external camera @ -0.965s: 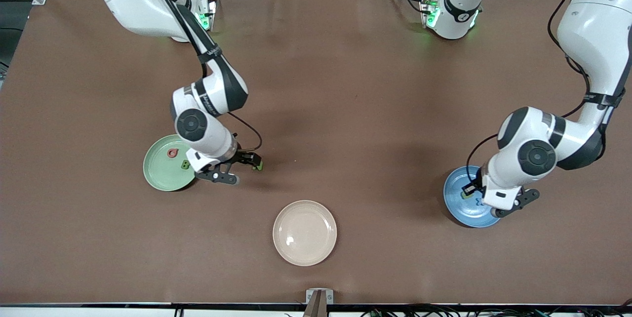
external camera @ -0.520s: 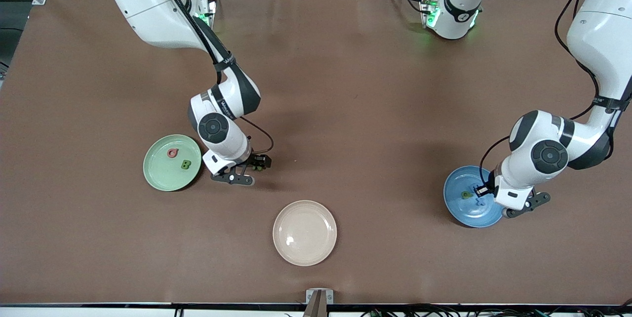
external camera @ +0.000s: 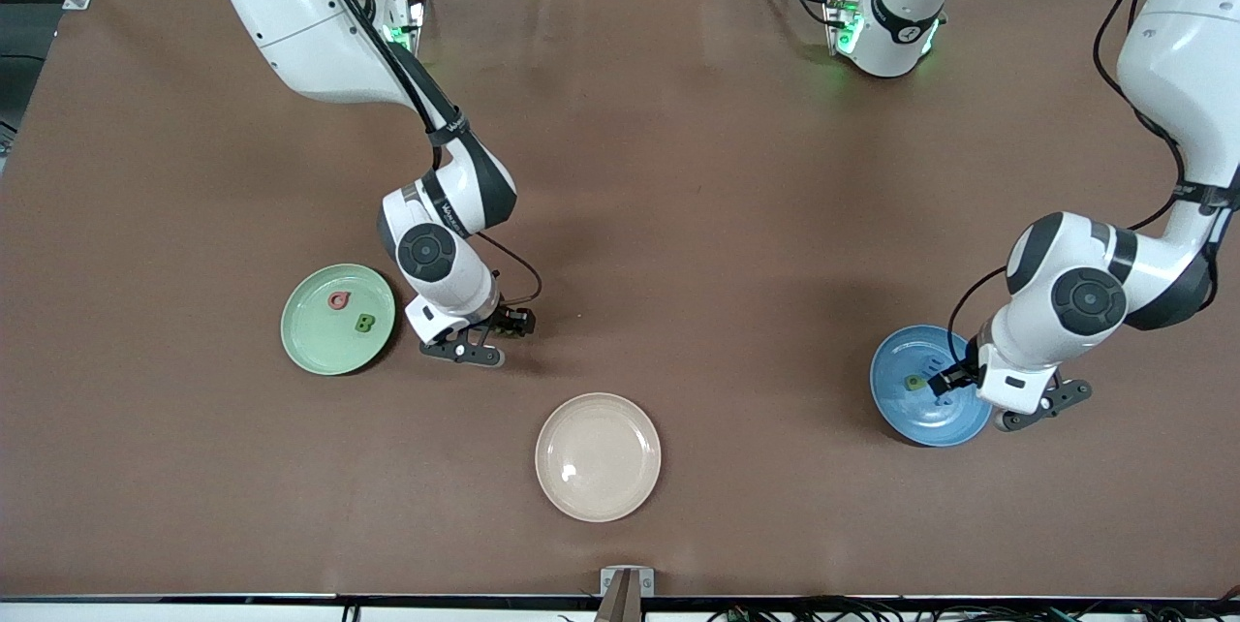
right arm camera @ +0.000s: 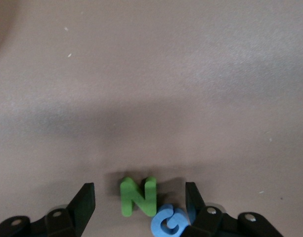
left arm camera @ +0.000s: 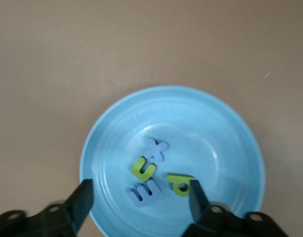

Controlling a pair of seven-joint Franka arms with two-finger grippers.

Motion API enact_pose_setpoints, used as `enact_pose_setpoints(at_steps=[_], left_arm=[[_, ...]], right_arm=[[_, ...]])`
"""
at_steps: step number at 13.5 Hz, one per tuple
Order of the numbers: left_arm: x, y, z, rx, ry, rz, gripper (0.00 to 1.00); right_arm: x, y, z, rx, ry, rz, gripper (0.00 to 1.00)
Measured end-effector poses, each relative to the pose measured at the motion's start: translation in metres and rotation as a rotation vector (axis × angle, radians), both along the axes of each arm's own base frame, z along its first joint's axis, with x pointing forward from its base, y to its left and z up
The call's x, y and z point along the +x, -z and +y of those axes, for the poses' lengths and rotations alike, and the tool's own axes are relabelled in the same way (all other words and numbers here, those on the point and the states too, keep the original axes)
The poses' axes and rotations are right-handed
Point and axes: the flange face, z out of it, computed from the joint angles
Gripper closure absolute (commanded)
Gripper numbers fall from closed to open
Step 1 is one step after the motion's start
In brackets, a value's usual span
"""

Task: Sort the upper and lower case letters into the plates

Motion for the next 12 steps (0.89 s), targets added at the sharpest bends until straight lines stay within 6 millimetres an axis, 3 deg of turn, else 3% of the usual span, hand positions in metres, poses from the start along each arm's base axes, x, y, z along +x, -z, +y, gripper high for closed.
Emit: enact_pose_setpoints(at_steps=[4,9,12], left_arm=[[0.000,-0.096,-0.030,0.057,0.046,-0.101,0.00],[-0.010,-0.181,-0.030,0.182,0.266,-0.081,0.00],[-0.026,-0.235,-0.047,0.157,0.316,-0.002,0.00]], right_arm=[[-0.005,0.001,0.008,-0.001,-0.005,0.002,0.30],[-0.001,0.002,0.002,-0.012,-0.005,-0.007,0.34],[-0.001,0.008,0.000,-0.018,-0.009,-0.014,0.46]])
